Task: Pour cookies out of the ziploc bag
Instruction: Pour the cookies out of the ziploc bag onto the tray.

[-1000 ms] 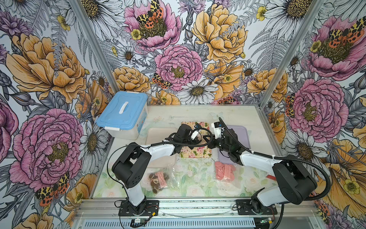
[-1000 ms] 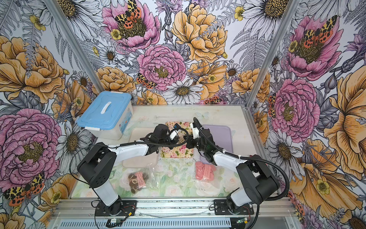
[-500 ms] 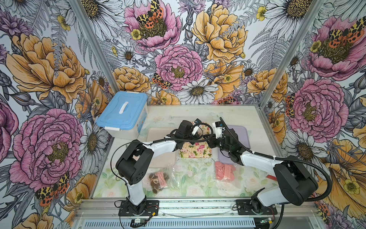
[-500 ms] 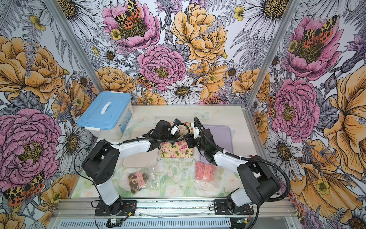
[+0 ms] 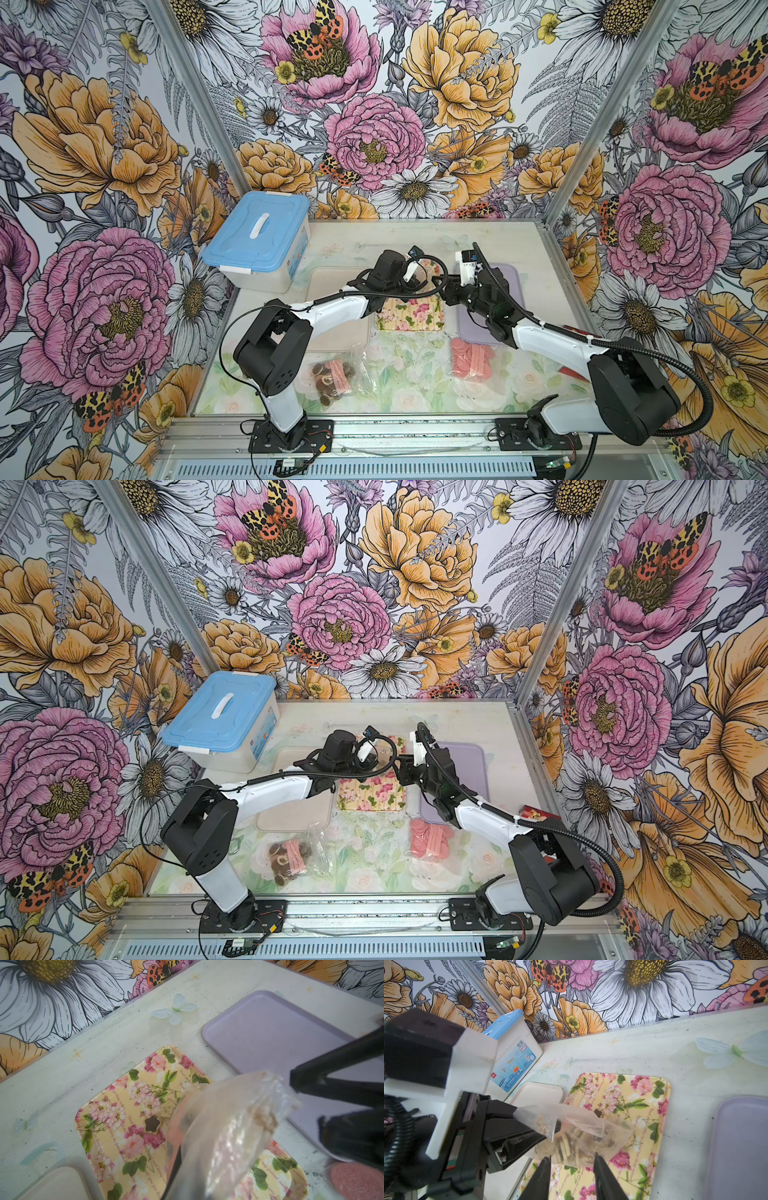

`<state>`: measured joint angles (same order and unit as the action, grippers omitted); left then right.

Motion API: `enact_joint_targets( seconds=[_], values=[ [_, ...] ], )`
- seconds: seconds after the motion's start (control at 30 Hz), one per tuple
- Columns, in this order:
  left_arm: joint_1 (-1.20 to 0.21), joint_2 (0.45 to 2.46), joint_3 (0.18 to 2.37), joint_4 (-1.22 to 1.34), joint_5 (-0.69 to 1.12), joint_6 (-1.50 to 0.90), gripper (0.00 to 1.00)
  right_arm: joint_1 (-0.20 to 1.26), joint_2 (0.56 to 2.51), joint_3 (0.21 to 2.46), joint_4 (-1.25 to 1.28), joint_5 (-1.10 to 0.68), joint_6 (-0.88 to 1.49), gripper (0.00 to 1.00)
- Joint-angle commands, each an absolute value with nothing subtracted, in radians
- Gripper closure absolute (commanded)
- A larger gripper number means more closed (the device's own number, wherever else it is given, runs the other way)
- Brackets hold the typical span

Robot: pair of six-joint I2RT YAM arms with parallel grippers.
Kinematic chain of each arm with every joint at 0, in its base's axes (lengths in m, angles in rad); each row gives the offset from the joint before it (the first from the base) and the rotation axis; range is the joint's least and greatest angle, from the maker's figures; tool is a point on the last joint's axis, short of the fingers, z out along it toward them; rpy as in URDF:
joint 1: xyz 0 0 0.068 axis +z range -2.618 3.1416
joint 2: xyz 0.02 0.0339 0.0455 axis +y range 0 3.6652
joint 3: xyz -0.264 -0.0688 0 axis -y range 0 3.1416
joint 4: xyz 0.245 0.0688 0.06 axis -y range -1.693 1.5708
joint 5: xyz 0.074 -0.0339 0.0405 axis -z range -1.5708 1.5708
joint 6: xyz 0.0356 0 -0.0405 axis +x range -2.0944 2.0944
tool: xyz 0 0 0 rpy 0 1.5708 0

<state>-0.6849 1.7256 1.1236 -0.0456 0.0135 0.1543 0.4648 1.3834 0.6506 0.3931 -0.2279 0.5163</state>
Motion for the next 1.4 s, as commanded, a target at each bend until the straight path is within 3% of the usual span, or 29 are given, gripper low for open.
enact_joint_targets(
  seconds=[0.0, 0.33, 1.37],
  values=[
    [-0.695, 1.699, 1.152, -0.084, -0.023, 0.129, 1.00, 0.460, 1.359, 0.638, 0.393, -0.214, 0.523, 0.62],
    [-0.680, 1.744, 1.276, -0.300, -0.036, 0.046, 1.00, 0.451, 1.347, 0.637, 0.385, -0.217, 0.521, 0.62],
    [-0.688, 1.691, 1.340, -0.446, -0.058, -0.063, 1.00, 0.448, 1.350, 0.643, 0.369, -0.221, 0.510, 0.62]
  ],
)
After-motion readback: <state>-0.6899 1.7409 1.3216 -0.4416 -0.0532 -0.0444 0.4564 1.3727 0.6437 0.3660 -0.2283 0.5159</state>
